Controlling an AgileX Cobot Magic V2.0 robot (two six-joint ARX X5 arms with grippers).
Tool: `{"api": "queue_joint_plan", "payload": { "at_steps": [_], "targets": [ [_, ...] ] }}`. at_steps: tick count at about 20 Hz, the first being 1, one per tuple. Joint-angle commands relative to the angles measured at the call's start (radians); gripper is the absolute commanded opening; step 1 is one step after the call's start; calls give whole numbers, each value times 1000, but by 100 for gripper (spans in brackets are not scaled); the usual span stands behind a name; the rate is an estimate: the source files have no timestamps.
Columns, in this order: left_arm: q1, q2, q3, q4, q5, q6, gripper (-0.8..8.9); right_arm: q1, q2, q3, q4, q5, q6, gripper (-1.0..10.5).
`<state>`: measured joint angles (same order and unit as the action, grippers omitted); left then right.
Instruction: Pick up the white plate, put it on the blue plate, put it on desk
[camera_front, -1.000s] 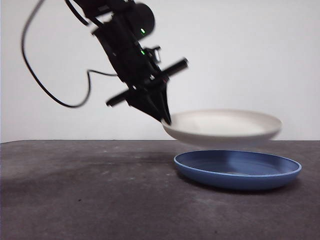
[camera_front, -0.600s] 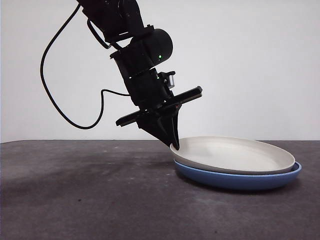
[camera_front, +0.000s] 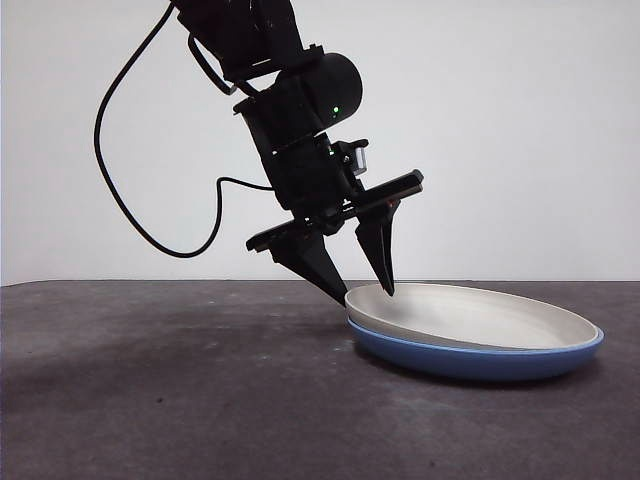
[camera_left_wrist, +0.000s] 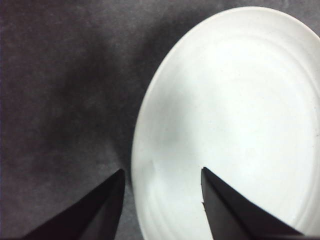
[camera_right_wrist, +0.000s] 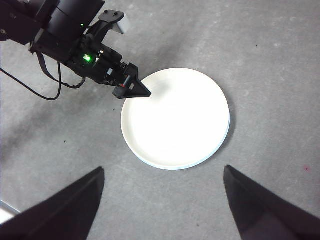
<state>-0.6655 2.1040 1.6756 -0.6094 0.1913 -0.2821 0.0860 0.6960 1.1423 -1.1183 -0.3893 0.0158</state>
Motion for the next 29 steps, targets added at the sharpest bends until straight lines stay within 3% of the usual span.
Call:
{"api": "queue_joint_plan", "payload": {
  "at_steps": [1,8,19,22,26,29],
  "targets": [
    [-7,28,66,-34,3,14,256,4,6,19,-2,1,10,381],
    [24,-25,262,-238,3,98,256,4,6,19,-7,5,6,382],
    [158,-473,252,-338,2,178,255,4,8,17,-6,6,-2,381],
    [179,-596,163,-355,2,193,255,4,8,17,-7,6,-5,381],
    [188,-811,-120,-275,4,193,254,4,8,17,-6,5,-5,381],
    [187,-950,-325,-241,120,215,251,4,8,17,-7,5,-5,381]
  ]
}}
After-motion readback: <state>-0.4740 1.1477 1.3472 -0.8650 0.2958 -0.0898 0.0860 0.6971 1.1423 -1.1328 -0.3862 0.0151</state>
